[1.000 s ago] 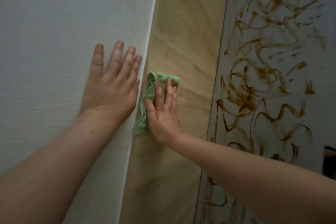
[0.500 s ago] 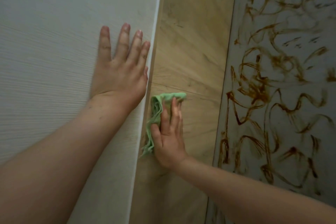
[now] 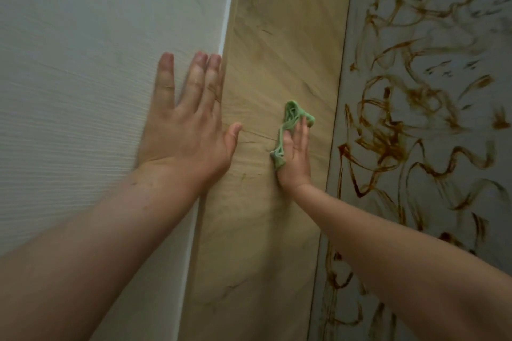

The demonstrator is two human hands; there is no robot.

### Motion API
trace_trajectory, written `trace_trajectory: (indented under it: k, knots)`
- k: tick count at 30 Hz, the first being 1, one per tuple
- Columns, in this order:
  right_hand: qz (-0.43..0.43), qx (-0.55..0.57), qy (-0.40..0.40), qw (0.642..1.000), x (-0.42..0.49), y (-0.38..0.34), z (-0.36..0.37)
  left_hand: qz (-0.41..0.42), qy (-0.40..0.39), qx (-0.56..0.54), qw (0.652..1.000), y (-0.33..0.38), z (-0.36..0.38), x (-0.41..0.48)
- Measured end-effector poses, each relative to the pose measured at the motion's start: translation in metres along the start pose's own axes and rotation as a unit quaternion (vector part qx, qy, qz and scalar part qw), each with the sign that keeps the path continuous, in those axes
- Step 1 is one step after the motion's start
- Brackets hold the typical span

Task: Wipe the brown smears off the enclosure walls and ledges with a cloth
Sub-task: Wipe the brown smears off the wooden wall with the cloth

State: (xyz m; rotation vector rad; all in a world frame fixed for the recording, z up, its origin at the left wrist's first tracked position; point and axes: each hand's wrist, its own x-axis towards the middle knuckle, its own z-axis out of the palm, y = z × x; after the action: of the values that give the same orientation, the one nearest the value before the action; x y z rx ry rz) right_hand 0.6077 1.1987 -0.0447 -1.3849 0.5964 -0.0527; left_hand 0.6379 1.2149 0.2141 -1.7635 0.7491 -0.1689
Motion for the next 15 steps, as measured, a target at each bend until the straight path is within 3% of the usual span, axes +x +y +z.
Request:
trace_trajectory:
  k: [3, 9, 15]
  knots:
    - [0.080, -0.031, -0.022, 0.996, 0.031, 0.053, -0.008, 0.012, 0.001, 0.003, 1.000, 0.001, 0.000, 0.000]
    - [0.227, 0.035, 0.014, 0.973, 0.082, 0.132, -0.019, 0.012, 0.054, -0.018, 0.998, 0.003, 0.020, 0.008]
    - [0.263, 0.061, 0.012, 0.963, 0.064, 0.155, -0.009, 0.011, 0.078, -0.109, 0.991, 0.005, 0.032, 0.018]
